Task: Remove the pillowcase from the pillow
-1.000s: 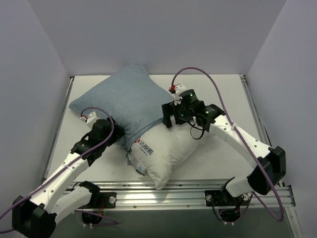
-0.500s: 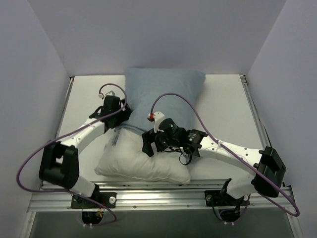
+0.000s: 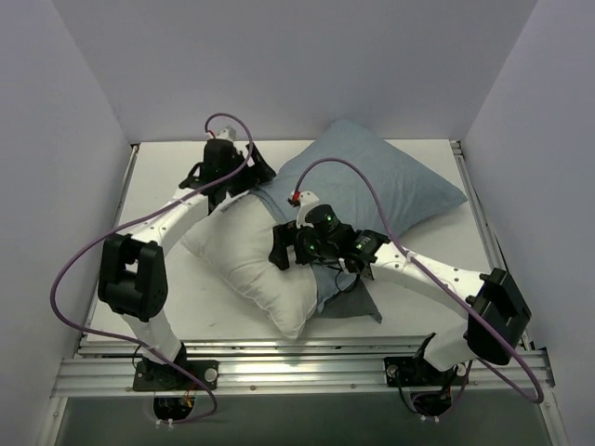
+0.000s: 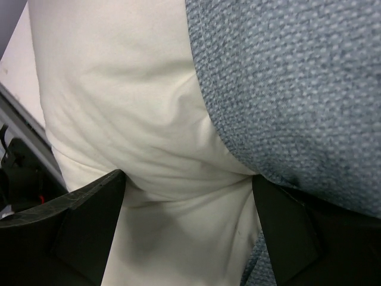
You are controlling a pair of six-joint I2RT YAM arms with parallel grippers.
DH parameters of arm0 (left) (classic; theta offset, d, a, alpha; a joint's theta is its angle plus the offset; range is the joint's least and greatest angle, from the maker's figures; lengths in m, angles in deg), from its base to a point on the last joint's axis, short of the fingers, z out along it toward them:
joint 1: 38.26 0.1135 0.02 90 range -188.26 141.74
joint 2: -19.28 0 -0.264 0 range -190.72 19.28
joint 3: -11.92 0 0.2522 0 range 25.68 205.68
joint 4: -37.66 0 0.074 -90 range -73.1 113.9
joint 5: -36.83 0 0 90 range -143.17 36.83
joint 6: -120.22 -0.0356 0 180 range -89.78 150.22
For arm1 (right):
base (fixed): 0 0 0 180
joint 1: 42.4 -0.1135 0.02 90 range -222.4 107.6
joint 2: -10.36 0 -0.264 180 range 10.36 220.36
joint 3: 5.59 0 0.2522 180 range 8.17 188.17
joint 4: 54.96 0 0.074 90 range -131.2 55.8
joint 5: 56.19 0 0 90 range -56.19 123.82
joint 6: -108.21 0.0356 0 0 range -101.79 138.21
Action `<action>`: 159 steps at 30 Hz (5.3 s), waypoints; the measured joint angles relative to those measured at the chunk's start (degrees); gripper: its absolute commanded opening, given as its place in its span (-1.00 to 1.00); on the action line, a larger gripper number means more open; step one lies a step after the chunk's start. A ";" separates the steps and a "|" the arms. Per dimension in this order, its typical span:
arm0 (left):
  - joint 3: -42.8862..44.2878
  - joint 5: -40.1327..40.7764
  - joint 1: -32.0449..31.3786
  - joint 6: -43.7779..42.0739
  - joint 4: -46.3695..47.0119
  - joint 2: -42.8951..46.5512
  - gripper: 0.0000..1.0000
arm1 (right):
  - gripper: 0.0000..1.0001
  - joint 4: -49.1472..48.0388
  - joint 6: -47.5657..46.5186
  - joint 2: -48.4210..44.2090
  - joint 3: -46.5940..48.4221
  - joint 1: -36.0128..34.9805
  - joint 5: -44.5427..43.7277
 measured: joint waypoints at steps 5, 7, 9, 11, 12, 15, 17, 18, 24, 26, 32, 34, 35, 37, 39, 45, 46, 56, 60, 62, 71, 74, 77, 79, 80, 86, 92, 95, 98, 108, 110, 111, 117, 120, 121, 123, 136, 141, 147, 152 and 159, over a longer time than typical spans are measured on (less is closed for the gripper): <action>7.34 1.01 2.45 -3.30 -4.44 2.14 0.88 | 0.69 -1.40 -1.75 4.33 4.79 4.44 -2.45; 8.00 2.84 3.48 -5.55 -7.19 5.25 0.88 | 0.68 -1.70 -2.12 6.38 7.08 5.20 -3.96; 8.00 4.94 4.20 -7.63 -10.34 9.29 0.88 | 0.69 -1.92 -2.45 8.26 9.09 5.60 -4.76; 7.56 6.45 4.31 -9.97 -13.00 14.36 0.88 | 0.68 -1.86 -2.89 9.97 11.15 5.88 -4.79; 6.78 6.86 4.22 -11.06 -13.84 17.22 0.88 | 0.68 -1.70 -3.10 10.62 12.02 5.95 -4.68; 2.16 7.13 3.72 -14.60 -15.87 27.21 0.88 | 0.68 -0.11 -4.00 11.41 14.71 5.95 -4.35; -1.86 7.13 2.58 -17.25 -17.09 33.46 0.88 | 0.69 1.73 -4.85 11.15 16.76 5.95 -4.42; -3.63 7.13 1.79 -18.38 -18.14 35.63 0.88 | 0.70 2.58 -5.27 10.75 17.49 5.97 -4.50; -13.46 10.49 -11.28 -25.86 -21.68 39.98 0.88 | 0.84 7.87 -7.96 3.61 19.47 6.58 -11.39; -15.19 12.50 -16.20 -28.09 -23.06 39.04 0.88 | 0.87 9.42 -8.79 0.48 20.00 7.26 -15.21; -14.93 19.12 -27.02 -33.09 -22.38 33.99 0.88 | 0.89 11.15 -9.38 -5.25 18.75 10.47 -20.63; -14.47 20.11 -28.61 -34.23 -21.57 31.69 0.88 | 0.89 11.26 -9.33 -6.36 16.92 11.52 -20.85; -14.19 20.57 -29.03 -34.64 -21.09 30.60 0.88 | 0.89 11.34 -9.31 -6.67 15.87 11.80 -20.92; -14.08 21.24 -29.44 -35.26 -19.67 28.76 0.88 | 0.89 11.52 -9.31 -6.80 14.03 11.96 -20.61; -14.08 21.94 -29.53 -35.39 -18.60 27.34 0.88 | 0.88 11.69 -9.33 -6.80 12.20 11.96 -19.71; -17.84 23.19 -29.51 -31.87 -13.22 26.01 0.88 | 0.88 11.26 -9.29 -6.78 9.35 11.85 -16.39; -19.15 23.19 -29.46 -30.91 -11.96 26.01 0.88 | 0.88 10.95 -9.29 -6.67 9.09 11.80 -16.11; -27.43 21.77 -27.65 -22.45 -1.49 25.99 0.17 | 0.88 8.13 -9.55 0.39 8.74 6.21 -16.13; -28.30 21.18 -27.02 -20.59 -0.39 26.08 -0.58 | 0.82 6.86 -9.51 2.10 7.23 5.49 -18.71; -28.68 20.63 -26.86 -20.04 0.26 26.32 -0.95 | 0.78 6.32 -9.31 2.56 6.51 5.49 -20.68; -28.57 19.67 -26.43 -18.75 -1.75 28.50 -0.95 | -0.75 3.43 -7.30 3.23 3.63 8.13 -28.52; -27.02 19.50 -25.94 -18.40 -4.61 30.40 -0.95 | -1.00 3.32 -5.97 3.28 3.89 10.84 -28.39; -24.90 18.78 -24.59 -18.47 -8.00 32.76 -0.95 | -1.00 4.07 -4.26 3.48 5.60 15.43 -27.23; -23.06 17.99 -22.75 -18.56 -10.80 34.21 -0.95 | -1.00 4.85 -3.10 3.52 7.34 18.88 -26.40; -21.97 17.53 -21.40 -18.64 -12.39 35.19 -0.95 | -1.00 5.18 -2.60 3.52 8.09 20.52 -25.81; -17.33 13.75 -14.62 -19.39 -20.83 41.90 -0.95 | -1.00 6.69 1.44 3.39 9.99 30.53 -17.81; -15.04 7.30 -11.10 -19.45 -27.67 46.77 -0.95 | -1.00 7.45 5.01 0.44 8.33 40.13 -5.33; -15.91 3.26 -10.51 -18.21 -29.55 48.13 -0.95 | -1.00 7.19 5.07 -2.75 5.75 40.89 -2.10; -20.85 -0.90 -9.77 -15.43 -29.66 51.08 -0.89 | -1.00 5.35 4.76 -6.78 1.44 40.41 -0.11; -19.96 -1.09 -10.60 -13.09 -37.03 55.34 0.88 | -0.85 4.37 1.27 -17.97 -5.97 33.33 0.79; -14.36 0.52 -10.60 -14.56 -37.33 52.15 0.88 | -0.85 4.59 0.39 -19.34 -6.47 33.11 1.05; -11.34 1.18 -10.58 -15.43 -37.22 49.88 0.88 | -0.85 4.59 0.02 -19.89 -6.82 33.09 1.07; 6.25 2.32 -9.99 -21.97 -33.81 30.99 0.88 | -0.85 4.63 -1.27 -21.88 -10.21 33.03 1.09; 11.39 2.32 -9.27 -24.22 -32.11 20.46 0.88 | -0.84 4.85 -1.68 -21.88 -10.71 32.87 1.09; 12.20 2.34 -9.14 -24.87 -31.65 17.31 0.88 | -0.84 4.85 -1.81 -21.90 -10.73 32.83 1.09; 12.13 2.29 -8.94 -25.53 -31.19 11.82 0.88 | -0.84 4.87 -2.10 -22.03 -10.73 32.83 1.09; -7.23 3.85 -11.08 -21.84 -11.17 11.10 -0.48 | -0.18 6.84 -4.02 -20.63 -8.46 26.03 -0.68; -10.88 5.62 -12.74 -21.31 -5.90 13.53 -0.95 | 0.36 10.49 -7.06 -15.10 2.14 21.05 -2.78; -13.60 8.17 -13.97 -20.94 -4.92 17.38 -0.95 | 0.63 11.98 -10.91 -5.79 18.23 17.79 -4.11; -14.36 9.92 -15.45 -20.94 -6.67 20.24 -0.95 | 0.67 13.14 -14.10 5.66 28.81 16.04 -4.90; -14.97 12.00 -17.00 -20.50 -8.37 21.81 -0.95 | 0.67 15.08 -17.27 20.63 35.32 14.08 -5.46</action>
